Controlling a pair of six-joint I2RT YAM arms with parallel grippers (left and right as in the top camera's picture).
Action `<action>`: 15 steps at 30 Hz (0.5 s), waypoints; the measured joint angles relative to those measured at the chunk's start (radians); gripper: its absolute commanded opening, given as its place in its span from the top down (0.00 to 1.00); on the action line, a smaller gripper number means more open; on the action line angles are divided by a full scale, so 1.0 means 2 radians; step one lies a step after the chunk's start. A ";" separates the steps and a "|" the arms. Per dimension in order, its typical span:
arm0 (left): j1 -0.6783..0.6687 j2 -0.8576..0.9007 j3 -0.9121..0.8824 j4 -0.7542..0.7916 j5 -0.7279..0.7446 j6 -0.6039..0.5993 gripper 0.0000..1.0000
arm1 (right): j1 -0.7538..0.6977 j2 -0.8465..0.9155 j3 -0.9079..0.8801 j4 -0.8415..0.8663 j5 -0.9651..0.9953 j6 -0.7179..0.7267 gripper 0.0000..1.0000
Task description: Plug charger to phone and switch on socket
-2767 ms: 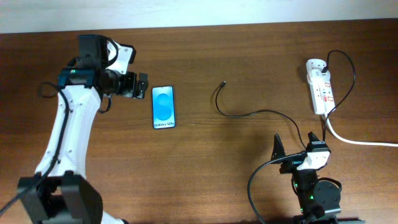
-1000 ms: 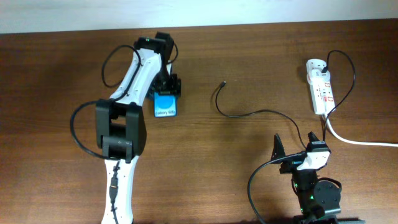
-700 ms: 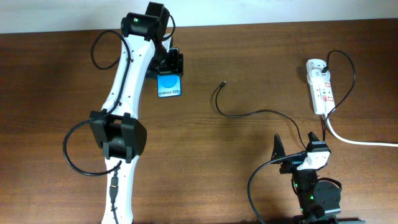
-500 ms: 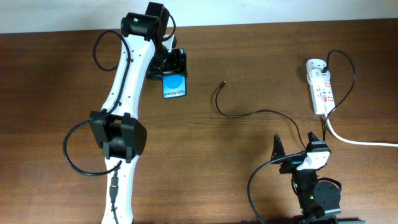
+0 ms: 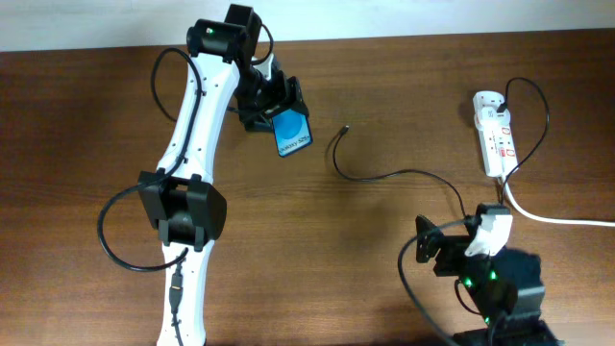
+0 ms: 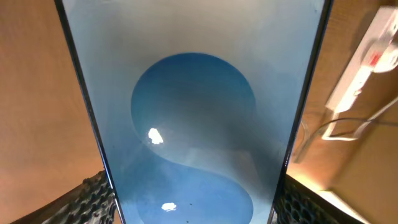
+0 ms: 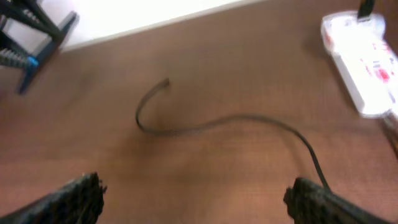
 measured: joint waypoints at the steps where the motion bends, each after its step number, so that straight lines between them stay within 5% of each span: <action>1: 0.000 0.000 0.000 -0.014 0.007 -0.032 1.00 | 0.000 0.026 0.020 -0.014 -0.004 0.000 0.02; 5: 0.000 0.000 0.001 -0.039 0.035 -0.094 1.00 | 0.000 0.147 0.080 -0.033 -0.035 0.000 0.02; 9: 0.000 0.000 0.001 -0.039 0.131 -0.118 1.00 | 0.000 0.240 0.102 -0.033 -0.074 0.001 0.02; 15: 0.023 0.000 0.001 -0.039 0.279 -0.229 1.00 | 0.000 0.320 0.103 -0.029 -0.136 0.001 0.02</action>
